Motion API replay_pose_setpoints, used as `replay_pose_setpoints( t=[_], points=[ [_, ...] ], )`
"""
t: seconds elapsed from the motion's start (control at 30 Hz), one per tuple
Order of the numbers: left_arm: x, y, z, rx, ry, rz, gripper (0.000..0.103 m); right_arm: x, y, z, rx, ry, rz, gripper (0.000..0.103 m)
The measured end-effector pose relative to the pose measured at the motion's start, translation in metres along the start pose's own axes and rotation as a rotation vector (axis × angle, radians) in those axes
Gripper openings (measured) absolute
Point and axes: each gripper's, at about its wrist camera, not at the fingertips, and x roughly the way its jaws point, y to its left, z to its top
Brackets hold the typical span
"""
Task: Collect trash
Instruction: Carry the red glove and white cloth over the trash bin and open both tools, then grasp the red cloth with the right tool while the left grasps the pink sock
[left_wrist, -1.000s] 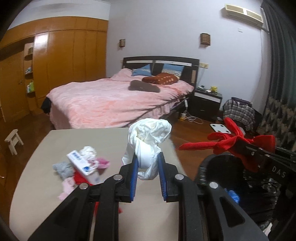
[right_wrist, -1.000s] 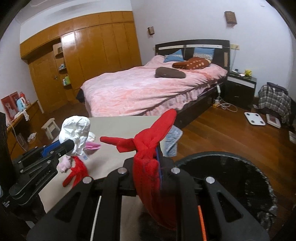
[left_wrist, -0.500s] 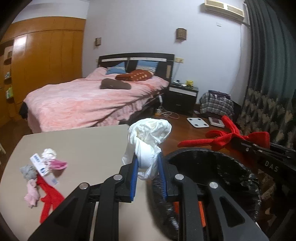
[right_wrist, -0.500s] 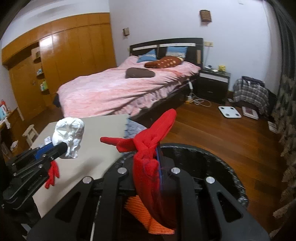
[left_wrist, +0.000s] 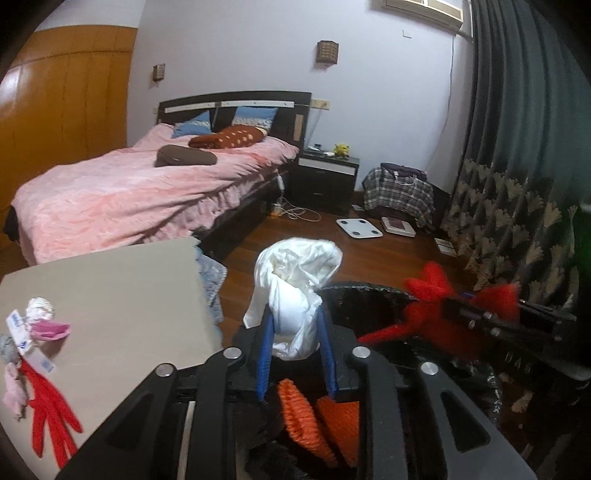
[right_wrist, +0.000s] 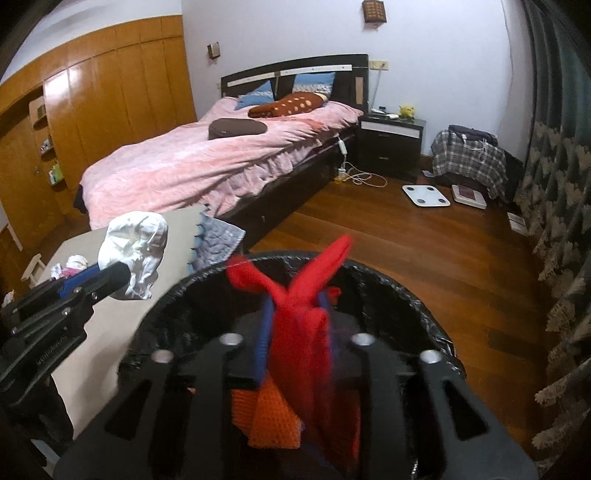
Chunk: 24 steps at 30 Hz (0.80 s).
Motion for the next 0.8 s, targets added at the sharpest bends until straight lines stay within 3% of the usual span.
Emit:
replay_pose_setpoints(
  t=[0.13, 0.3, 0.63, 0.8],
  points=[
    [0.004, 0.0, 0.001, -0.013, 0.007, -0.028, 0.05, 0.001, -0.006, -0.003, 0.005, -0.007, -0.027, 0.065],
    [-0.001, 0.009, -0.002, -0.014, 0.0, 0.006, 0.056, -0.005, -0.008, -0.002, 0.007, -0.05, -0.062, 0.093],
    [-0.05, 0.07, -0.011, -0.048, -0.066, 0.192, 0.088, -0.012, 0.036, 0.008, -0.043, -0.073, 0.033, 0.098],
    [-0.079, 0.113, -0.022, -0.095, -0.075, 0.305, 0.09, -0.004, 0.084, 0.011, -0.087, -0.06, 0.129, 0.098]
  ],
)
